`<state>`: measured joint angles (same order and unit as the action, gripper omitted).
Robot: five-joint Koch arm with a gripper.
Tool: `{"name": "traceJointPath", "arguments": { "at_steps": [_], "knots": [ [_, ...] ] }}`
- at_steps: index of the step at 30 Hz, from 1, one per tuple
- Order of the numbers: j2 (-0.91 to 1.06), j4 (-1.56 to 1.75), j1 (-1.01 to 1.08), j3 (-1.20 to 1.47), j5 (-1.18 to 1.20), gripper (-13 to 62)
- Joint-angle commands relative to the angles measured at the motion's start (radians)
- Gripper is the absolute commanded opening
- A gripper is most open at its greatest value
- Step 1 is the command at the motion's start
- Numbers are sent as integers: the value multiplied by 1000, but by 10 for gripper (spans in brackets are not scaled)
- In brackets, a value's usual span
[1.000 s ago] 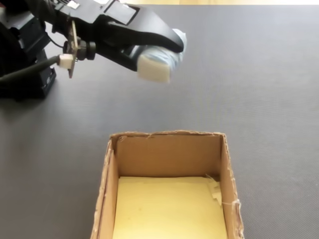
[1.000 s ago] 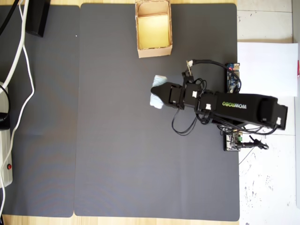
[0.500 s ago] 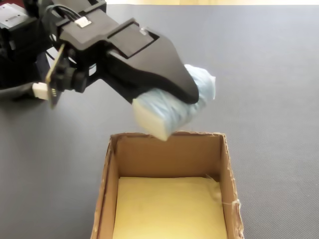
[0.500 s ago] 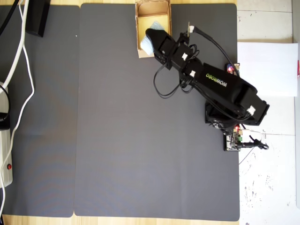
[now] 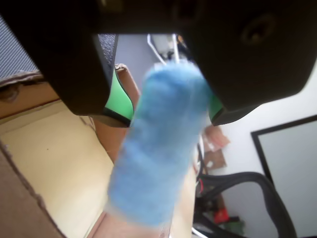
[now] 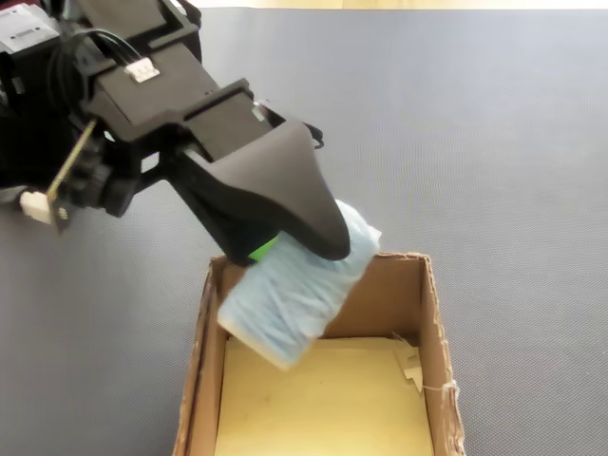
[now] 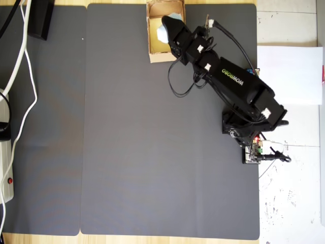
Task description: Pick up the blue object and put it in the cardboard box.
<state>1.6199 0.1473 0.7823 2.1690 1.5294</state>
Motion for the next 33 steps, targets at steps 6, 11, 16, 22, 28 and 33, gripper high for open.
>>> {"name": "traceJointPath", "arguments": {
  "at_steps": [6, 11, 16, 22, 28, 33],
  "knots": [
    [106, 5, -5, -71, 21, 308],
    [187, -8, -60, -6, 21, 308],
    [267, -6, -187, 69, 74, 334],
    [350, -6, -383, 158, 75, 339],
    [453, -6, -588, 298, 71, 339],
    [555, -6, -690, 453, 66, 341]
  ]
}}
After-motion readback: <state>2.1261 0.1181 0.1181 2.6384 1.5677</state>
